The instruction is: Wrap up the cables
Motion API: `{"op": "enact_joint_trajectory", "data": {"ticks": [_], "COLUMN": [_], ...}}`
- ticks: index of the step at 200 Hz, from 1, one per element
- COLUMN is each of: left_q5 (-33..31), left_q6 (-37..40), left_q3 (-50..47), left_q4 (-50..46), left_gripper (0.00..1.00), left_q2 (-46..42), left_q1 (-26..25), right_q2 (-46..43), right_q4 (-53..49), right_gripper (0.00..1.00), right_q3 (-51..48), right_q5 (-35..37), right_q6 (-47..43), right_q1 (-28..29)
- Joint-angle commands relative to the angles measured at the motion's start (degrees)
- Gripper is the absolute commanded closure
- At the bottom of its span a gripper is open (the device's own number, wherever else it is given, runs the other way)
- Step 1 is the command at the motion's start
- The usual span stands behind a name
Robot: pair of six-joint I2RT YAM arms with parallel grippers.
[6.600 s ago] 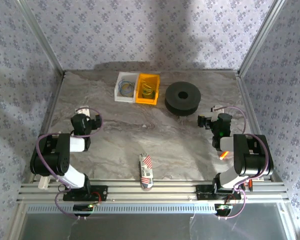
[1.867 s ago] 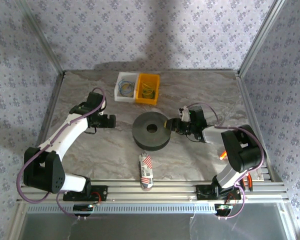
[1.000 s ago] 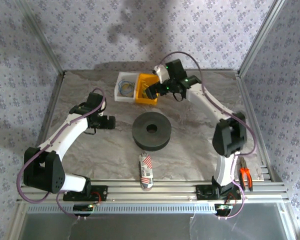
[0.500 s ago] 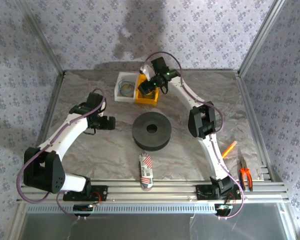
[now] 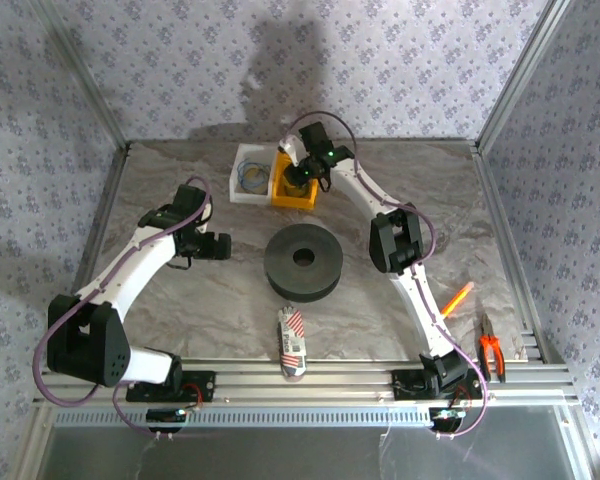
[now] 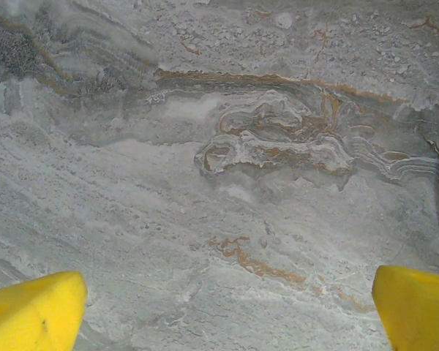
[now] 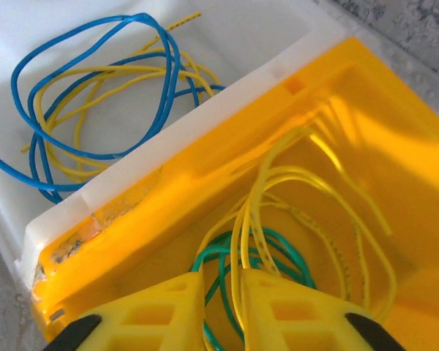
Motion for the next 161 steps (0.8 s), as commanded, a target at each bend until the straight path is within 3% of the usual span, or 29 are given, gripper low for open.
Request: {"op": "enact_joint_trajectory", "data": {"ticks": [1,29,156,161], "left_q5": [0.78,1.21,1.96,2.04], "left_q6": [0.91,0.83,0.47,0.43], "left_q3": [2.32,2.56,1.63,1.56], "left_q4": [-2.25,-2.27,-1.36,-1.39], "left_gripper": [0.00,0.00,0.00,0.00], "left_q2": [-1.62,-1.52,-2.48,-2.56], "left_q1": [-0.34,-0.32,-0.32,-0.32], "right_q2": [-0.38,-2.09,-11.48,-11.13], "right_q4": [0.95,0.98,1.21,0.88], "right_gripper": [0.87,1.00,1.00,0.94], "right_q3": [1.91,1.89,-1.81,-1.59], "right_q5": [1.65,2.43,3.85,3.22], "right_q6": [-0.58,-1.58,-4.60,-4.43], "right_q1": [0.03,0.27,0.54,0.40]}}
